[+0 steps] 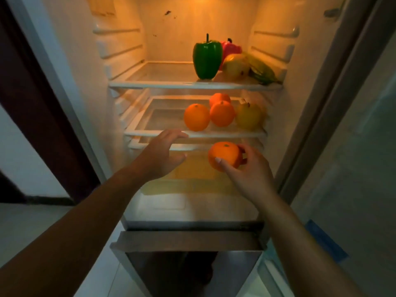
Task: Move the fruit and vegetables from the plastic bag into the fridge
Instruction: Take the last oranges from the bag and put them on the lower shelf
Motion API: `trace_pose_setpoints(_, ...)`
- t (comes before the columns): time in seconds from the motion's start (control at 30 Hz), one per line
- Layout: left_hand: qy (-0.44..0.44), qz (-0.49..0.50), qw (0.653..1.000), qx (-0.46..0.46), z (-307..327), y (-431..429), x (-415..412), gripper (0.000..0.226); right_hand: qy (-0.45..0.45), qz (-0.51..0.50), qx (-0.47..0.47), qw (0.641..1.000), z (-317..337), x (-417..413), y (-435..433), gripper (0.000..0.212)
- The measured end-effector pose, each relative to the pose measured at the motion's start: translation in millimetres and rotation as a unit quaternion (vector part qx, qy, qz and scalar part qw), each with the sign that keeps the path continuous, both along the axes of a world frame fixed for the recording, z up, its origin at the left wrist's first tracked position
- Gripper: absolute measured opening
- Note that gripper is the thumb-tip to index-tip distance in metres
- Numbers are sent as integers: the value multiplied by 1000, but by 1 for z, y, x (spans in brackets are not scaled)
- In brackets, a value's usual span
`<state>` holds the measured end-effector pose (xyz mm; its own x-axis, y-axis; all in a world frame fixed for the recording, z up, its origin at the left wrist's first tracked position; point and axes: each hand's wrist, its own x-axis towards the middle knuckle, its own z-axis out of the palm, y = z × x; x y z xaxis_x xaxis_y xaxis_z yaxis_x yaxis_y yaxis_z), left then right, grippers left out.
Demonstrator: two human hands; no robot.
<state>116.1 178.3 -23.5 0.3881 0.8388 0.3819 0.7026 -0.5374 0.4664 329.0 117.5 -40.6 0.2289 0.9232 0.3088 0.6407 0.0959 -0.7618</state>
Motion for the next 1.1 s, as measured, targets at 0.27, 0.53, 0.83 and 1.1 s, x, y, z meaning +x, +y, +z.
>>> trace_pose_setpoints(0.27, -96, 23, 995, -22, 0, 79, 16, 72, 10, -55, 28, 998, 9, 6, 46, 59)
trace_pose_setpoints(0.53, -128, -30, 989, -61, -11, 125, 16, 93, 20, -87, 28, 996, 17, 1, 65, 59)
trace_pose_setpoints(0.83, -152, -62, 984, -67, -14, 142, 20, 92, 10, -122, 64, 990, 15, -1, 76, 59)
trace_pose_setpoints(1.1, -162, -49, 985, -28, -18, 148, 17, 69, 18, -112, 56, 992, 7, -5, 82, 60)
